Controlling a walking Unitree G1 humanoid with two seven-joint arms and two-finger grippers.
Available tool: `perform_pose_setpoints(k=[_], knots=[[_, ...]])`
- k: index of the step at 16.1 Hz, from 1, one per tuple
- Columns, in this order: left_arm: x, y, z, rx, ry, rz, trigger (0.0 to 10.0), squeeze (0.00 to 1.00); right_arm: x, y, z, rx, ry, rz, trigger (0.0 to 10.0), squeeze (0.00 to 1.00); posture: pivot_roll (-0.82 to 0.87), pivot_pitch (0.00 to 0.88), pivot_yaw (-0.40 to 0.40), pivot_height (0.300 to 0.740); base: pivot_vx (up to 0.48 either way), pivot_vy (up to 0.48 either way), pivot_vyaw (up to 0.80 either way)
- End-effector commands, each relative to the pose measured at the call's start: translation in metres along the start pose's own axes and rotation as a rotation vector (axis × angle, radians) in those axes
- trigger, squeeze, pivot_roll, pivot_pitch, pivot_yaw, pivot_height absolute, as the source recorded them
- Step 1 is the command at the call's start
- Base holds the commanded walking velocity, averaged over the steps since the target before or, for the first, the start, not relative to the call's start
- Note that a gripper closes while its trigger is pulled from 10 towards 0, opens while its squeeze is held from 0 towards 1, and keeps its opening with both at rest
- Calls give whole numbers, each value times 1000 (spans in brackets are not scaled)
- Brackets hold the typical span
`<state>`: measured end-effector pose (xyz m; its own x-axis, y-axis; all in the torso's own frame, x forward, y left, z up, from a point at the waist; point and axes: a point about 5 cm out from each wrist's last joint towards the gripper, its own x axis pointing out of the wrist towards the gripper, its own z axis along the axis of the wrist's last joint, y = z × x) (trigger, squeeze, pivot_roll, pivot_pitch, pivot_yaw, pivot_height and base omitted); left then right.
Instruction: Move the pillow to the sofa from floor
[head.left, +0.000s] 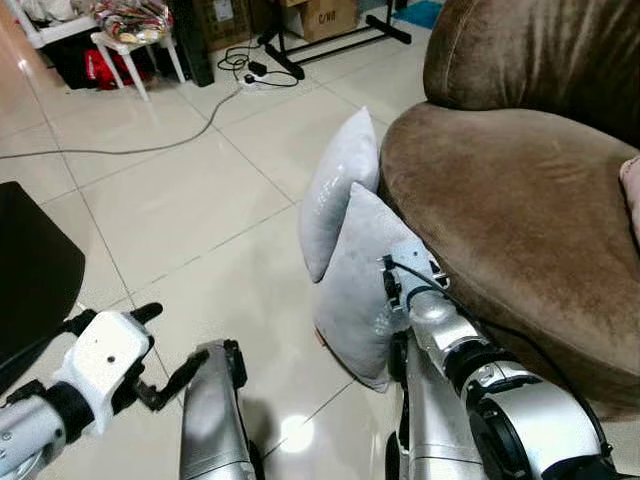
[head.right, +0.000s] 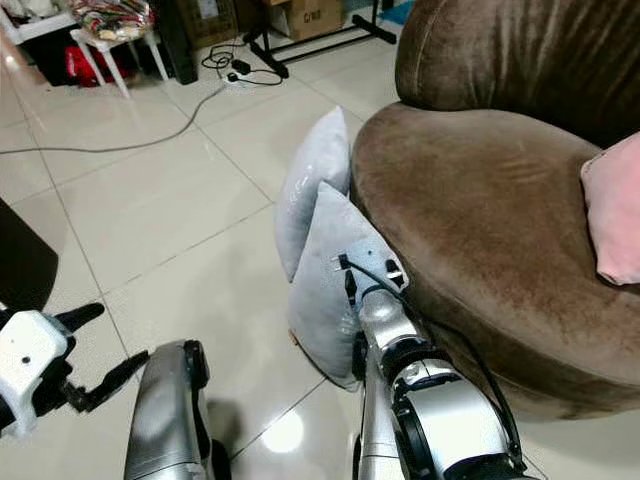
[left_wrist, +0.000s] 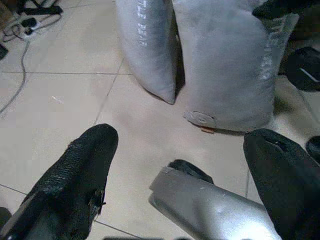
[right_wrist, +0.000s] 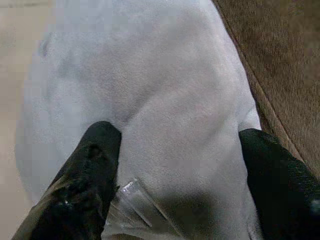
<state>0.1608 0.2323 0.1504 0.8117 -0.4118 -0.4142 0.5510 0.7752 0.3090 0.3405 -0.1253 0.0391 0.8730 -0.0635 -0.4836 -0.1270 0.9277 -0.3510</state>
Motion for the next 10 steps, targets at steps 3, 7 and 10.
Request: perform_pose_setpoints(k=[3, 7, 10], knots=[[-6, -5, 2, -9, 16, -56, 10000, 961, -1, 8, -6, 4, 39, 31, 0, 0, 59, 125, 63, 443, 0, 0, 0], [-7, -7, 3, -15, 21, -60, 10000, 961, -2, 12, -4, 6, 23, 47, 0, 0, 58, 124, 61, 443, 0, 0, 0], [-6, -10, 3, -23, 20, -67, 10000, 965, -2, 12, -2, 10, 15, 50, 0, 0, 57, 121, 61, 443, 0, 0, 0]])
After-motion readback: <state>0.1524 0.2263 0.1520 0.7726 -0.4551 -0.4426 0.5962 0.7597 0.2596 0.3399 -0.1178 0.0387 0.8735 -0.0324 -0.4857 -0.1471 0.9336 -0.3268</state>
